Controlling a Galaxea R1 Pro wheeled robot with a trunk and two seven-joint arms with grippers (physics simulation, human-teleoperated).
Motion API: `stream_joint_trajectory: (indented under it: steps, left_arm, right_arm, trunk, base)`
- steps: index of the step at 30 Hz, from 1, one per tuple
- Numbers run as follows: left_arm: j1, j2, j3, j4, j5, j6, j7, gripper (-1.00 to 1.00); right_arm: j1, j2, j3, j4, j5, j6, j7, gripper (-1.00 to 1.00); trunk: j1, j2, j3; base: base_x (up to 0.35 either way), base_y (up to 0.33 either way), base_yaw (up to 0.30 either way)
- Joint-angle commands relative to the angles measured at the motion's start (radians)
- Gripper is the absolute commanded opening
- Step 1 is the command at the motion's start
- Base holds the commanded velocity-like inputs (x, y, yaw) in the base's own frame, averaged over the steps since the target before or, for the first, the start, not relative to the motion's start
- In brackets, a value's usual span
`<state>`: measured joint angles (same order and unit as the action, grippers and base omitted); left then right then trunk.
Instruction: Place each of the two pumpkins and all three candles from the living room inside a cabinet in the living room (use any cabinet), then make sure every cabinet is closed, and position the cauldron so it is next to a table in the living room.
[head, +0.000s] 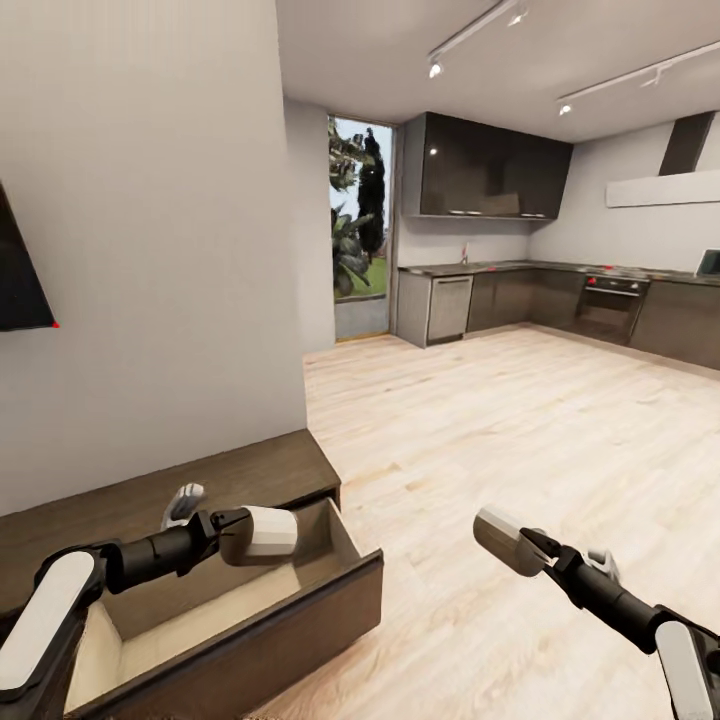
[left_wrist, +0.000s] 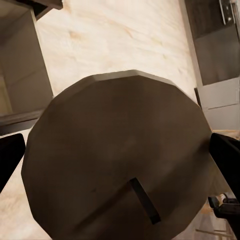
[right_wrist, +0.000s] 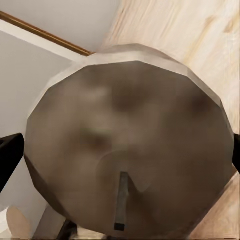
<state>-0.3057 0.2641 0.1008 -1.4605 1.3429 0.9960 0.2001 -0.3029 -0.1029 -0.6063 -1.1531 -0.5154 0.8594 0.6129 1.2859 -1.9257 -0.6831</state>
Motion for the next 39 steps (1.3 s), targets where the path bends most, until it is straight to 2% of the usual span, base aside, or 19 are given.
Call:
stream_joint_trajectory:
  steps: [1, 4, 11, 15, 19, 23, 33, 36, 39]
  left_arm:
    - [-0.001, 0.000, 0.000, 0.000, 0.018, 0.003, 0.010, -1.00]
    - [-0.001, 0.000, 0.000, 0.000, 0.018, 0.003, 0.010, -1.00]
    - [-0.001, 0.000, 0.000, 0.000, 0.018, 0.003, 0.010, -1.00]
    - [-0.001, 0.000, 0.000, 0.000, 0.017, 0.003, 0.011, -1.00]
    - [-0.001, 0.000, 0.000, 0.000, 0.016, 0.003, 0.011, -1.00]
    - [-0.001, 0.000, 0.000, 0.000, 0.016, 0.002, 0.012, -1.00]
    - [-0.001, 0.000, 0.000, 0.000, 0.016, 0.002, 0.012, -1.00]
    - [-0.001, 0.001, 0.000, 0.000, 0.016, 0.002, 0.012, -1.00]
    - [-0.001, 0.001, 0.000, -0.001, 0.016, 0.002, 0.012, -1.00]
  right_arm:
    - [-0.001, 0.000, 0.008, -0.002, -0.009, 0.009, -0.002, -1.00]
    - [-0.001, 0.000, 0.042, -0.005, -0.009, 0.009, -0.008, -1.00]
    - [-0.001, 0.000, 0.055, -0.009, -0.008, 0.009, -0.017, -1.00]
    - [-0.001, 0.000, 0.062, -0.023, -0.008, 0.009, -0.075, -1.00]
    - [-0.001, 0.000, 0.118, -0.068, -0.008, 0.009, -0.117, -1.00]
    - [-0.001, 0.000, 0.132, -0.081, -0.009, 0.009, -0.153, -1.00]
    - [-0.001, 0.000, 0.139, -0.128, -0.009, 0.014, -0.163, -1.00]
    - [-0.001, 0.000, 0.164, -0.146, -0.008, 0.016, -0.164, -1.00]
    - [-0.001, 0.000, 0.181, -0.152, -0.008, 0.016, -0.165, -1.00]
  trunk:
    - [-0.004, 0.007, 0.002]
    - [-0.016, 0.028, 0.012]
    - [-0.042, 0.077, 0.034]
    - [-0.058, 0.105, 0.046]
    - [-0.073, 0.133, 0.059]
    - [-0.088, 0.161, 0.071]
    - [-0.127, 0.231, 0.103]
    - [-0.138, 0.252, 0.112]
    - [-0.138, 0.252, 0.112]
  base:
    - [0.000, 0.000, 0.271]
    - [0.000, 0.000, 0.271]
    - [0.000, 0.000, 0.271]
    - [0.000, 0.000, 0.271]
    - [0.000, 0.000, 0.271]
    - [0.000, 0.000, 0.271]
    - [0.000, 0.000, 0.271]
    - [0.000, 0.000, 0.272]
    - [0.000, 0.000, 0.271]
